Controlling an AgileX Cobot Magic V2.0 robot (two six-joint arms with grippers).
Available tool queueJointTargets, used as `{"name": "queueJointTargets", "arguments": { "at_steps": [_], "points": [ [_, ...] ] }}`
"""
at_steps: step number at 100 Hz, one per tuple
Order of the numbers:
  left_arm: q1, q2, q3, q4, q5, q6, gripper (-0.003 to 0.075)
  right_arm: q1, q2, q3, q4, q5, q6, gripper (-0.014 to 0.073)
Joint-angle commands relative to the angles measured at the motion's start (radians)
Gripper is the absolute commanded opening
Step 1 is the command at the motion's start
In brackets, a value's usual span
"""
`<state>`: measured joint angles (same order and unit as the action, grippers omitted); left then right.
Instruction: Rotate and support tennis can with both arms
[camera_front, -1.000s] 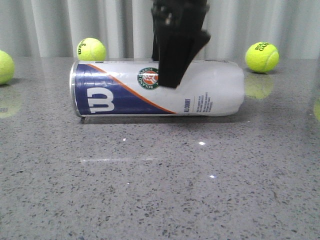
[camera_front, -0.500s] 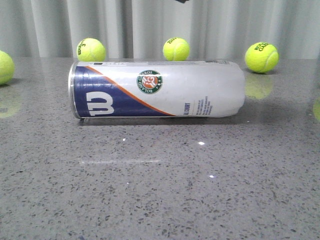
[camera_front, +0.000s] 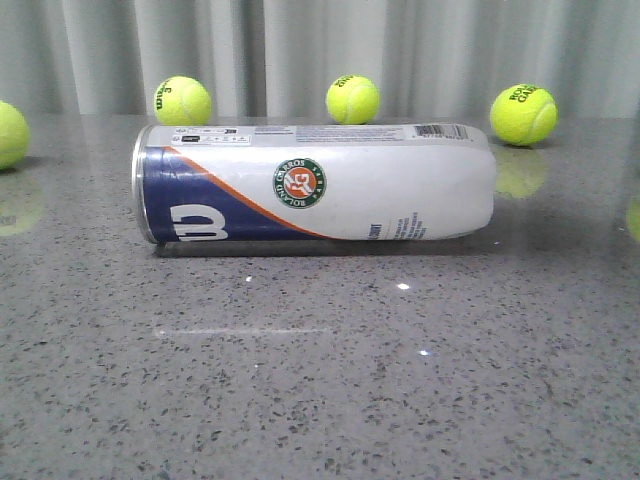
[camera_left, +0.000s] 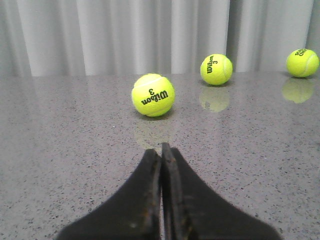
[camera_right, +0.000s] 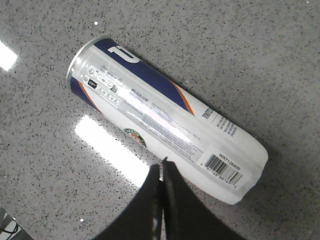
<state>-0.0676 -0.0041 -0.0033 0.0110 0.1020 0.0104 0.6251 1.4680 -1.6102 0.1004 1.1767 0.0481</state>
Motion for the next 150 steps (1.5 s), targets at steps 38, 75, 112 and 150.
{"name": "queueJointTargets", "arguments": {
  "at_steps": [38, 75, 112, 150],
  "points": [
    [0.003, -0.039, 0.048, -0.001, -0.071, -0.010, -0.0021, -0.006, -0.434, 0.465, -0.031, -0.408, 0.076, -0.0056],
    [0.003, -0.039, 0.048, -0.001, -0.071, -0.010, -0.0021, -0.006, -0.822, 0.819, -0.041, -0.647, 0.075, -0.0056],
    [0.003, -0.039, 0.047, -0.001, -0.086, -0.010, -0.0021, -0.006, -1.137, 1.022, -0.043, -0.703, -0.005, -0.0056],
    [0.003, -0.033, -0.089, -0.001, -0.065, -0.010, -0.0021, -0.006, -1.216, 1.085, -0.042, -0.698, -0.005, -0.0056]
  ]
}}
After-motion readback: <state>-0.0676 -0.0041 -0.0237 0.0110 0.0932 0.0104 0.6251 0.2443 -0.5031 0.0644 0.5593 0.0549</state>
